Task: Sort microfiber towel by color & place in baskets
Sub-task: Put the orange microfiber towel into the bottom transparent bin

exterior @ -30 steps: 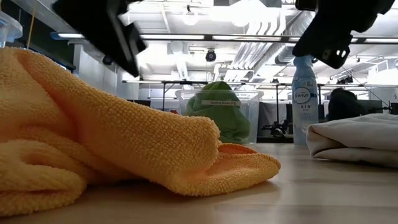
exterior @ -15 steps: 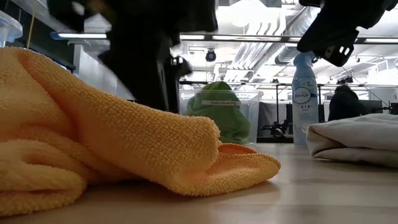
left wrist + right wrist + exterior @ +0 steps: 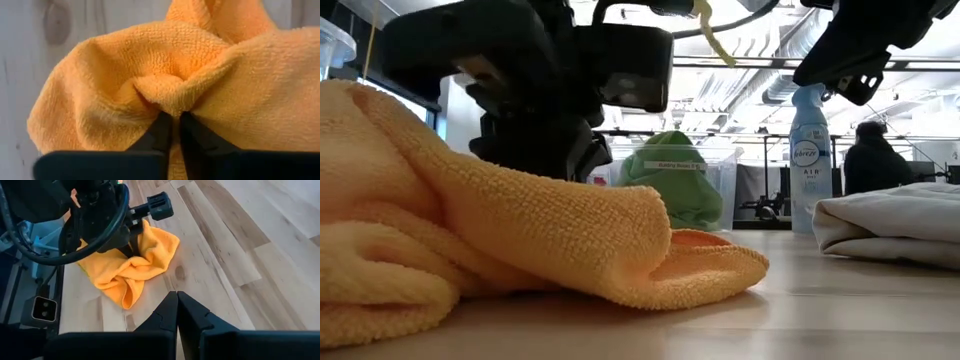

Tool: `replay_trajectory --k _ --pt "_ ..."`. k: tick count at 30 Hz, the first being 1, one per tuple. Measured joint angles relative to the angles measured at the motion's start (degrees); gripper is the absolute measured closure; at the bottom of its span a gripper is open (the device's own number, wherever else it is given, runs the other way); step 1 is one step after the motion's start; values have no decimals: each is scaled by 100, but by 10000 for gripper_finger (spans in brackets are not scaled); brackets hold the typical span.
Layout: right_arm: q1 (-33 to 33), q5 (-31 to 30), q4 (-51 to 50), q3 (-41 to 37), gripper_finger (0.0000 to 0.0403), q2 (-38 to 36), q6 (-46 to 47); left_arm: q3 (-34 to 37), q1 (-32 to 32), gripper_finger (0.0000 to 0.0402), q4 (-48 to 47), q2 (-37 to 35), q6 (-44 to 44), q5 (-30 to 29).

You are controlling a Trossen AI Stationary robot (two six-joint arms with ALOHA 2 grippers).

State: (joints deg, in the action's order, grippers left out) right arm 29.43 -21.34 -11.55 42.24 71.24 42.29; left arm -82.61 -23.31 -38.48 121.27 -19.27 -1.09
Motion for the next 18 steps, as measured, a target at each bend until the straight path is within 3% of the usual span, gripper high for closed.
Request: replay_trajectory --k 7,12,18 --pt "0 -11 -9 0 401 0 -31 -511 -72 398 -966 -440 -74 -305" --pt "0 -15 -31 1 401 2 -33 -940 -244 400 -1703 -1411 -59 -855" --pt "0 -20 -137 2 401 2 -33 -1038 -453 401 -2139 -2774 -414 -1070"
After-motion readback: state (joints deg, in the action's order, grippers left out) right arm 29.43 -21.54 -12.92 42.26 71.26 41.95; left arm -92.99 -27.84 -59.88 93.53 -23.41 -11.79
